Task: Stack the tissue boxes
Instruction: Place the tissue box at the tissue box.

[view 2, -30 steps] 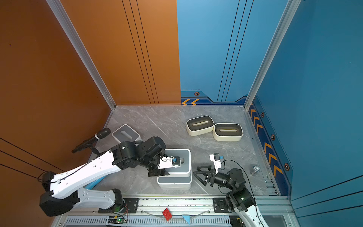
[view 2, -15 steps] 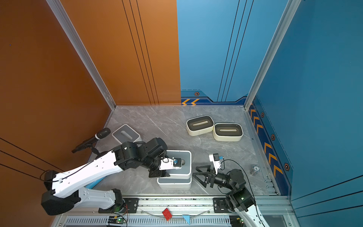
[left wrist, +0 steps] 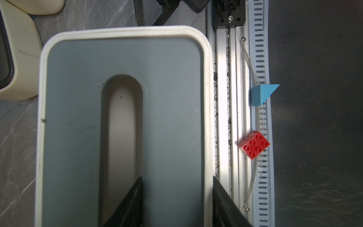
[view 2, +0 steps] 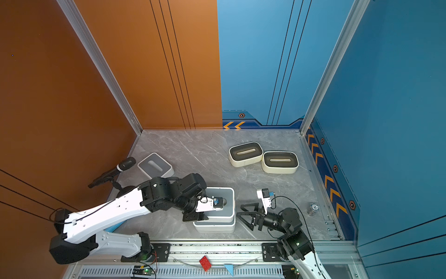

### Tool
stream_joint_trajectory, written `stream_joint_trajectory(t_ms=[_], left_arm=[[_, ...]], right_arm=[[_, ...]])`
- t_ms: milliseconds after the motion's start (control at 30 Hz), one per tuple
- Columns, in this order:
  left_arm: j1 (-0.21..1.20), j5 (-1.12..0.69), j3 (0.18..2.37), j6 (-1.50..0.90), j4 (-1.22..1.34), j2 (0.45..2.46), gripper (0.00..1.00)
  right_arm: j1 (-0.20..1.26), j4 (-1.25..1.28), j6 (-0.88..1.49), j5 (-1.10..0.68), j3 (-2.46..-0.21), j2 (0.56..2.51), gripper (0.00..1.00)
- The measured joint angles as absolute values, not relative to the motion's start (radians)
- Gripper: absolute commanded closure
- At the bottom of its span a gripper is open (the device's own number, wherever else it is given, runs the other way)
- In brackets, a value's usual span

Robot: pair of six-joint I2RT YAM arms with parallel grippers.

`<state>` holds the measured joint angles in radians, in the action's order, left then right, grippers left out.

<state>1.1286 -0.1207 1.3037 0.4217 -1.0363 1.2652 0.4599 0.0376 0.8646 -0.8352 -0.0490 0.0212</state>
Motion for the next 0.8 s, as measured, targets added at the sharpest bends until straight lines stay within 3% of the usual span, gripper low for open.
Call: stream_joint_trajectory(t_ms=[800], left_arm=[[1.158, -0.113, 1.239, 0.395, -0.975, 1.242, 0.59]], right_arm=[[0.468, 0.038, 0.864, -0.834, -0.047, 0.021, 0.0]])
